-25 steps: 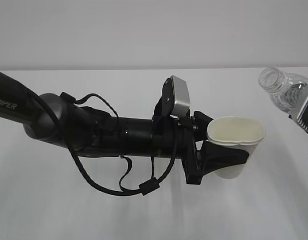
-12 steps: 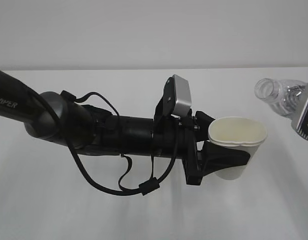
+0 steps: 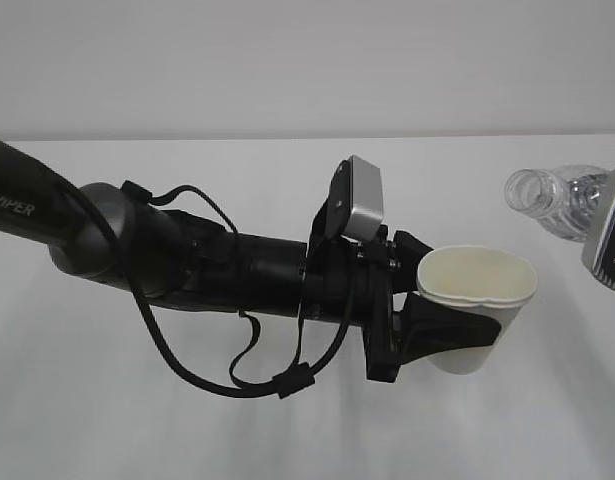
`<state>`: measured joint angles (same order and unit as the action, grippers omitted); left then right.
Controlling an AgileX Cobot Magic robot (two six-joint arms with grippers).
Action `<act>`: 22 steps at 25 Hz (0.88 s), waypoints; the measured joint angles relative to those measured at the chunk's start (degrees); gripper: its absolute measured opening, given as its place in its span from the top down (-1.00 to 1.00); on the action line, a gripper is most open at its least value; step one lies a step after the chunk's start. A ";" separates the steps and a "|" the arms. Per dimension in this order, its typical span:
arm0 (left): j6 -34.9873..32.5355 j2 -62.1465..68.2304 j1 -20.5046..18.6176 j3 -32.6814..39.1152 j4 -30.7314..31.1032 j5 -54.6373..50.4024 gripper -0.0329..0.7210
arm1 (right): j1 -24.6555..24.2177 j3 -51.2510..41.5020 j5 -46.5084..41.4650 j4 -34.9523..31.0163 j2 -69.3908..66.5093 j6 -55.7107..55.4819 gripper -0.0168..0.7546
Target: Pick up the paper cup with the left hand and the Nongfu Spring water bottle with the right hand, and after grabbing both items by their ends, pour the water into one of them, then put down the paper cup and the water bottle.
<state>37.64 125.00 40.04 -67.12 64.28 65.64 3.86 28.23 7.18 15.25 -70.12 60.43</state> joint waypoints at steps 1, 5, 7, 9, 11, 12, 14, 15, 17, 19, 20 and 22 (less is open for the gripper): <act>0.15 0.00 0.00 0.00 0.30 0.00 -0.23 | 0.00 0.00 0.00 0.00 0.00 0.42 -0.12; 0.29 0.00 0.00 0.00 0.90 0.00 -0.23 | 0.00 0.00 0.00 0.00 0.00 2.15 -0.12; 0.42 0.00 0.00 0.00 0.99 0.00 -0.23 | 0.00 0.00 0.00 0.00 0.00 2.40 -0.12; 0.56 0.00 0.00 -0.10 1.13 0.00 -0.23 | 0.00 0.00 0.00 0.00 0.00 3.24 -0.12; 1.84 0.00 0.00 -0.69 1.13 0.00 -0.23 | 0.00 0.00 0.00 0.00 0.00 4.12 -0.12; 2.42 0.00 0.00 -1.04 1.13 0.00 -0.23 | 0.00 0.00 0.00 0.00 0.00 4.54 -0.12; 3.46 0.00 0.00 -1.52 1.13 0.00 -0.23 | 0.00 0.00 0.00 0.00 0.00 5.23 -0.12; 3.67 0.00 0.00 -1.67 1.13 0.04 -0.23 | 0.00 0.00 0.00 0.00 0.00 5.50 -0.12; 4.42 0.00 0.00 -1.67 1.13 0.14 -0.23 | 0.00 0.00 0.00 0.00 0.00 6.16 -0.12; 4.79 0.00 0.00 -1.70 1.13 0.14 -0.23 | 0.00 0.00 0.00 0.00 0.00 6.59 -0.12; 4.91 0.00 0.00 -1.70 1.13 0.18 -0.23 | 0.00 0.00 0.00 0.00 0.00 6.76 -0.12; 4.93 0.00 0.00 -1.70 1.22 0.18 -0.23 | 0.00 0.00 0.00 0.00 0.00 7.29 -0.12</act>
<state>42.57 125.00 40.04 -68.82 65.51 65.82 3.86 28.23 7.18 15.25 -70.12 67.72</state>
